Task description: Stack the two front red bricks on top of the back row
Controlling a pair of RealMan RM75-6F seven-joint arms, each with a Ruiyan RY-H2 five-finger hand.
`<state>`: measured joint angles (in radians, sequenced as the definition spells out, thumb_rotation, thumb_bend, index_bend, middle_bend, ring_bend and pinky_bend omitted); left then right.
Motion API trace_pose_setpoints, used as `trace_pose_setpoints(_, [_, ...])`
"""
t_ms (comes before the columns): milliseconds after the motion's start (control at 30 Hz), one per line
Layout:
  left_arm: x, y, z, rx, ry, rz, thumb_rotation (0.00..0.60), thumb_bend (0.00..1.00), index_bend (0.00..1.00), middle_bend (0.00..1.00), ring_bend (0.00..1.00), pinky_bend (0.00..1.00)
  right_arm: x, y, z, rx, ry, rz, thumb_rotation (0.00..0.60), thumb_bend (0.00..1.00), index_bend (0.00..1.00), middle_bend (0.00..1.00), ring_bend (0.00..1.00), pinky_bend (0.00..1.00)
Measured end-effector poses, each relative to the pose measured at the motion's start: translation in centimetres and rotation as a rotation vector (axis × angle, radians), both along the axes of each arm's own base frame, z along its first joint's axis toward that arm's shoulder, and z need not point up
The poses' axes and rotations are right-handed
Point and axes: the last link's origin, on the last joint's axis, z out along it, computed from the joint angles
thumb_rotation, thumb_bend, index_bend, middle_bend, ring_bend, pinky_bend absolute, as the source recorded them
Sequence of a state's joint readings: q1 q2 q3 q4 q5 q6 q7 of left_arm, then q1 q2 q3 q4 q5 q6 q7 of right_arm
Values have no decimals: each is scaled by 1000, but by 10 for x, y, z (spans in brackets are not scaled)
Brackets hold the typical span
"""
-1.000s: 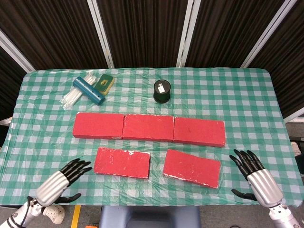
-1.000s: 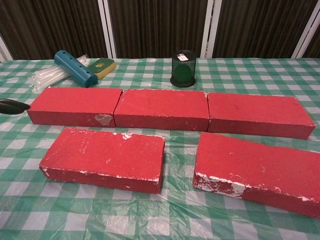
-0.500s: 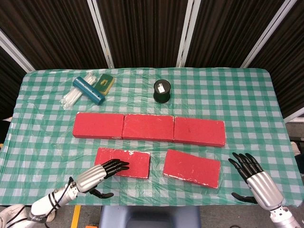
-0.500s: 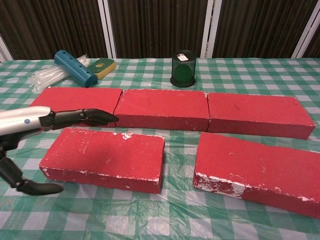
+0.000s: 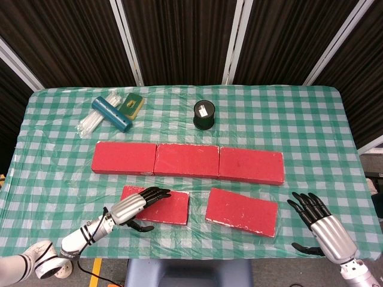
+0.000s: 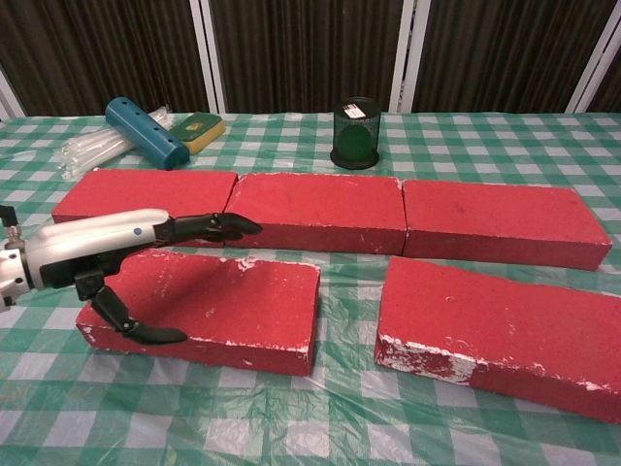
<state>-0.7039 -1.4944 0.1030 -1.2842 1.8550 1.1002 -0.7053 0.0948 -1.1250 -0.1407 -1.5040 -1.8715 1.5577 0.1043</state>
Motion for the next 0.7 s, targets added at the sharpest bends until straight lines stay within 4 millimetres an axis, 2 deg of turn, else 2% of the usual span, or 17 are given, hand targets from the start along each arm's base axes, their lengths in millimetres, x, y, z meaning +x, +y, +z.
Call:
trace_pose_setpoints(233, [3,12,-14,30,60,-29,600,265,0,0,0,0,-1,-3,0,-5,6,-10,600,88,0,0,0,0])
trace_pose_setpoints(700, [-3,23,-18,39,140,-28,600,264,0,0,0,0,-2,-5,-2,-3,19,-26,600,88,0,0,0,0])
